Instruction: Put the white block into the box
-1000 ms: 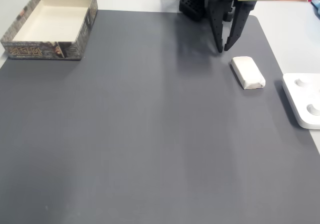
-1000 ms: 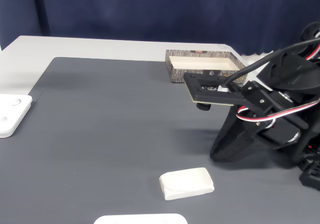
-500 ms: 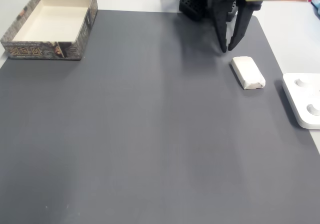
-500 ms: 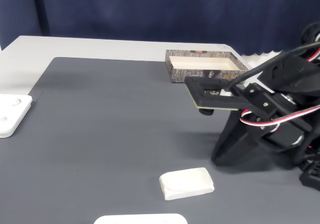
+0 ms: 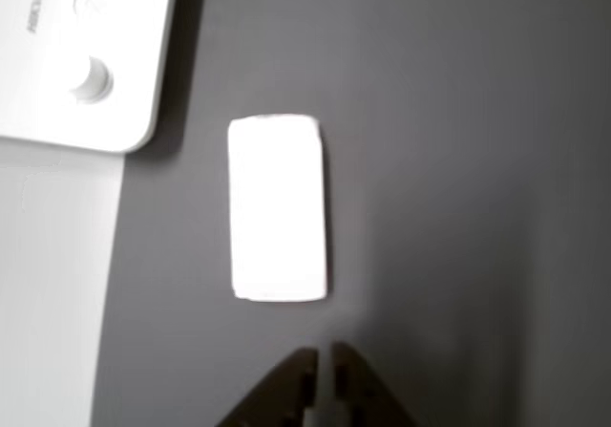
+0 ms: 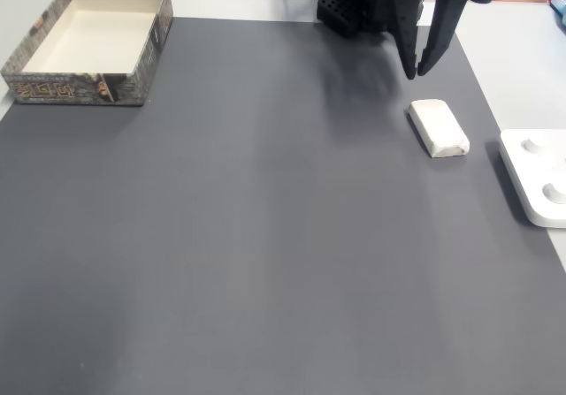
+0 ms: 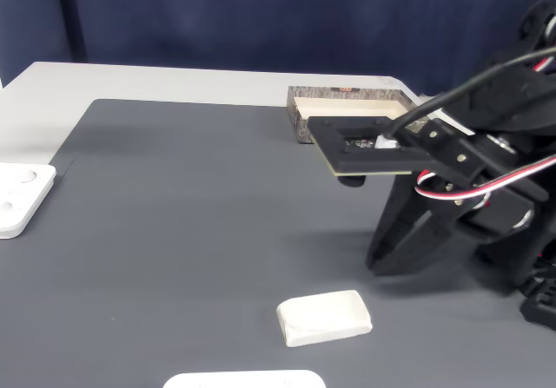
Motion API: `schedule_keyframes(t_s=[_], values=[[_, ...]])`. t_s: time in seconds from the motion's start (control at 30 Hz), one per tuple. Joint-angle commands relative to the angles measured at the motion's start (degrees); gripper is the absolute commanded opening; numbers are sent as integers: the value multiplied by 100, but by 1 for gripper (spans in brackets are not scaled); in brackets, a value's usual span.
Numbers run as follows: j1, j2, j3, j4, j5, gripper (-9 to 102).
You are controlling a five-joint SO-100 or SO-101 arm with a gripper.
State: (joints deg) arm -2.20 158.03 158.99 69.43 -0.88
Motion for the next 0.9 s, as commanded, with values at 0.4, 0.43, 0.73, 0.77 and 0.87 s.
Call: schedule_keyframes(t_s=[0.4,0.43,0.73,0.77,0.87], values=[[-281,-3753,-2637,-677,-255,-2],[-281,-3929,-2786,-677,-290,-2],[-149,-4790,-3516,-281,-97,-2],[-141,-4878,-3604,-220,-97,-2],[-105,-5080,-3867,-185,0,-2]])
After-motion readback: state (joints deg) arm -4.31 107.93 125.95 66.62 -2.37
